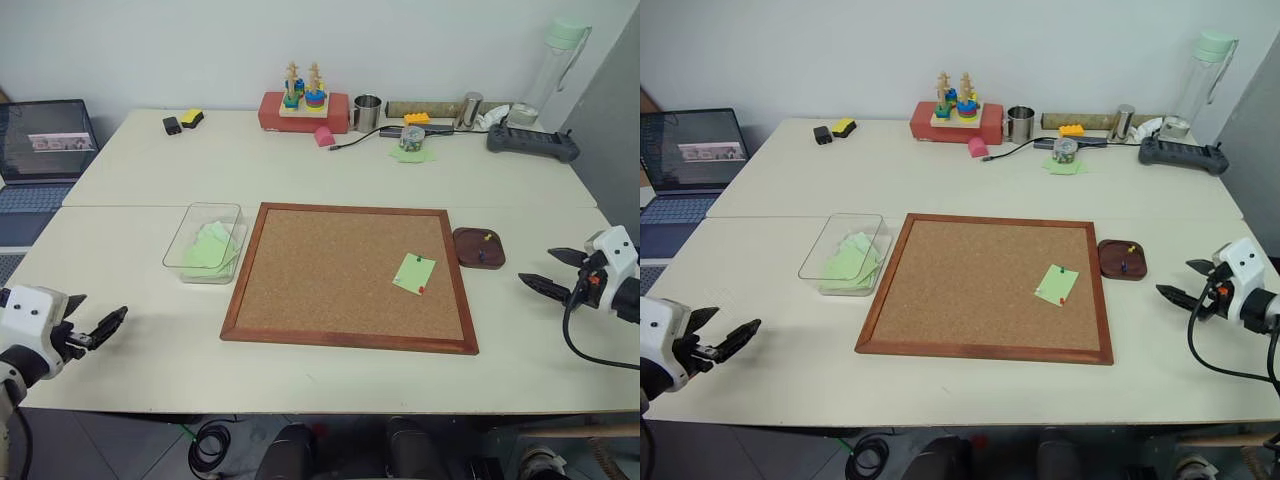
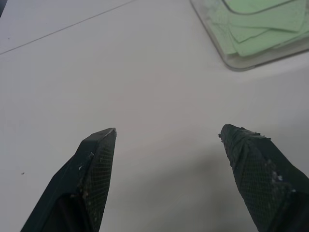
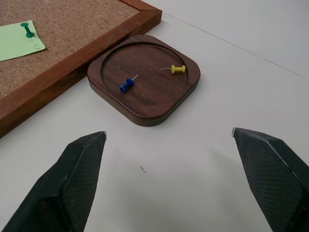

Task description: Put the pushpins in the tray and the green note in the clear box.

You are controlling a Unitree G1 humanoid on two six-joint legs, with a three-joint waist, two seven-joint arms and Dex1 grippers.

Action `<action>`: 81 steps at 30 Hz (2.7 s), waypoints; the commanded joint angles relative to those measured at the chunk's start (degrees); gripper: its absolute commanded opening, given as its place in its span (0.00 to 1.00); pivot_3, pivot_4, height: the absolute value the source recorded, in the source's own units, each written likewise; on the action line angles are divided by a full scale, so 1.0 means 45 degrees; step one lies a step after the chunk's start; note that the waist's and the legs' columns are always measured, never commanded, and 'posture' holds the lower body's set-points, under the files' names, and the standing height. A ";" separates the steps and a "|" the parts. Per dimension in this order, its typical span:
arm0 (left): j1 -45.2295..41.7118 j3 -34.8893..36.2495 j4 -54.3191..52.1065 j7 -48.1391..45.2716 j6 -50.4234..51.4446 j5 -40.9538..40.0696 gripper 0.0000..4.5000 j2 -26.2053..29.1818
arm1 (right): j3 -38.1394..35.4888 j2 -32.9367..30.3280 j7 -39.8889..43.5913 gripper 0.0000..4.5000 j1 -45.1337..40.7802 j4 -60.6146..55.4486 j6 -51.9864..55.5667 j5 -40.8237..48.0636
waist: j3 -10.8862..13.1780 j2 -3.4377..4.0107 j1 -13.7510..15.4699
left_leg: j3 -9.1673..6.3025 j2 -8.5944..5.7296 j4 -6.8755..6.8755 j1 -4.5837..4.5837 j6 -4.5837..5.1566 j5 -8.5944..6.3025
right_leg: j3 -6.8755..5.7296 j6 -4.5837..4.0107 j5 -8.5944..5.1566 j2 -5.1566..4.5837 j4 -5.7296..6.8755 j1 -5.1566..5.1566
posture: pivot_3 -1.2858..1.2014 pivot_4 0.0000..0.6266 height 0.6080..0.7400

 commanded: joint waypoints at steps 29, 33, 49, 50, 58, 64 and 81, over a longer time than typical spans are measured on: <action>-0.7391 -0.9824 -0.0762 0.0206 0.0857 0.1319 0.00 -0.5552 | 0.1301 0.1742 -0.0868 0.98 -0.0289 -0.5834 0.2356 0.1104 | 0.0005 -0.0023 0.0021 | 0.0004 0.0015 0.0062 -0.0014 0.0000 0.0004 | 0.0040 0.0037 0.0053 0.0121 0.0004 0.0010 | 0.52 0.24 1.00; -0.7312 -1.0115 0.0368 0.0086 0.0295 0.1785 0.00 -0.5957 | 0.2066 0.2544 -0.1455 0.98 -0.0841 -0.5184 0.2193 0.0497 | 0.0004 -0.0023 -0.0001 | -0.0002 0.0018 0.0059 -0.0012 -0.0002 0.0005 | 0.0037 0.0037 0.0054 0.0121 0.0012 0.0002 | 0.52 0.24 1.00; -0.6817 -1.0137 0.0844 0.0226 0.0210 0.2577 0.00 -0.6457 | 0.3717 0.4489 -0.1512 0.98 -0.3547 0.0013 0.0158 -0.1318 | -0.0023 0.0003 0.0035 | -0.0001 0.0005 0.0064 0.0002 -0.0002 0.0006 | 0.0041 0.0040 0.0059 0.0116 0.0017 0.0012 | 0.52 0.24 1.00; -0.6784 -1.0134 0.0802 0.0225 0.0233 0.2585 0.00 -0.6458 | 0.3697 0.4511 -0.1470 0.94 -0.3572 0.0105 0.0061 -0.1335 | -0.0024 0.0004 0.0026 | -0.0003 0.0007 0.0063 0.0003 -0.0002 0.0006 | 0.0040 0.0041 0.0059 0.0116 0.0017 0.0012 | 0.52 0.24 1.00; -0.6726 -1.0146 0.0748 0.0219 0.0323 0.2633 0.00 -0.6500 | 0.3666 0.4547 -0.1091 0.64 -0.3467 0.0134 -0.0448 -0.1434 | -0.0031 0.0015 0.0008 | -0.0002 0.0008 0.0063 0.0005 -0.0002 0.0006 | 0.0040 0.0040 0.0060 0.0118 0.0023 0.0012 | 0.52 0.24 1.00; -0.6736 -1.0211 0.0816 0.0193 0.0366 0.2676 0.00 -0.6520 | 0.3859 0.4518 -0.1013 0.40 -0.3391 0.0188 -0.1034 -0.1743 | -0.0032 0.0017 0.0008 | -0.0001 0.0008 0.0063 0.0006 -0.0002 0.0006 | 0.0041 0.0040 0.0060 0.0118 0.0023 0.0012 | 0.52 0.24 1.00; -0.6825 -1.0174 0.1285 0.0473 0.0693 0.2890 0.00 -0.6591 | 0.3868 0.4383 -0.0400 0.00 -0.3144 -0.1058 -0.1198 -0.1648 | -0.0051 0.0047 0.0008 | -0.0002 0.0008 0.0062 0.0009 -0.0002 0.0005 | 0.0041 0.0040 0.0060 0.0118 0.0023 0.0014 | 0.52 0.24 1.00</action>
